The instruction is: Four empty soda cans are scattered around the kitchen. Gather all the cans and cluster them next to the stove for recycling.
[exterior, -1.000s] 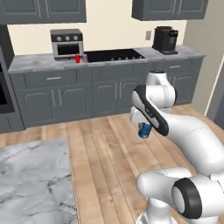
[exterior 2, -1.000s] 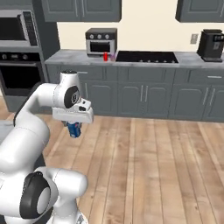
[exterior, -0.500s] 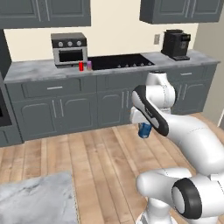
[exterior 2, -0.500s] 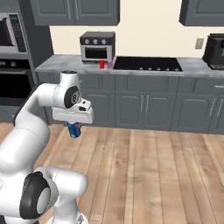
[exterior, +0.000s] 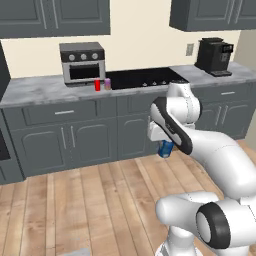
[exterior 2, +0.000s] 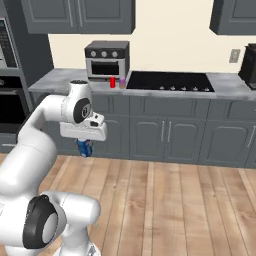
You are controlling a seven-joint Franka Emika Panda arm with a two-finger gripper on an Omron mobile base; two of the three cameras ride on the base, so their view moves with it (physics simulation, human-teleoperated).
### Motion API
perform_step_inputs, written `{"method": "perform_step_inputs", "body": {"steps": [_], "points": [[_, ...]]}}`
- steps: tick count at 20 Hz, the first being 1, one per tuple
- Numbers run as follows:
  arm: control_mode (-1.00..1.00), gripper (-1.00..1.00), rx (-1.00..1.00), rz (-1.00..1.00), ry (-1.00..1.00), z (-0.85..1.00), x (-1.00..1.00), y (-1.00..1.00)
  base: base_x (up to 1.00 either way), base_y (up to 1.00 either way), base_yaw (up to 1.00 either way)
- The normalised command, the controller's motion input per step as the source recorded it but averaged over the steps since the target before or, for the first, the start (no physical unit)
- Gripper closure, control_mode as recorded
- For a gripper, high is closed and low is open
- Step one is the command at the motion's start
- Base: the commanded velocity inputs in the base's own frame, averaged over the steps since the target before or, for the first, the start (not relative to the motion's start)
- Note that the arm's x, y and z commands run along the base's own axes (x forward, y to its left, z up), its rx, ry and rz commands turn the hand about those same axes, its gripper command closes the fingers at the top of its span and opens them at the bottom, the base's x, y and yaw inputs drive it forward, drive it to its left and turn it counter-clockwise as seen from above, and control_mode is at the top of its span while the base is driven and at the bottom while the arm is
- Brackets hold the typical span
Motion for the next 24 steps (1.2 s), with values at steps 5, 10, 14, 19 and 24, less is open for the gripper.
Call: {"method": "perform_step_inputs", "body": {"steps": [5,10,14,19,24], "points": [[1.0,1.0,0.0,0.0,0.0,0.0,0.0,0.0,0.64,0.25,0.01],[1.0,1.0,0.0,0.0,0.0,0.0,0.0,0.0,0.66,0.32,0.01],[1.0,1.0,0.0,0.0,0.0,0.0,0.0,0.0,0.62,0.33,0.01],[1.0,1.0,0.0,0.0,0.0,0.0,0.0,0.0,0.57,0.33,0.01],[1.0,1.0,0.0,0.0,0.0,0.0,0.0,0.0,0.52,0.29,0.0]]}}
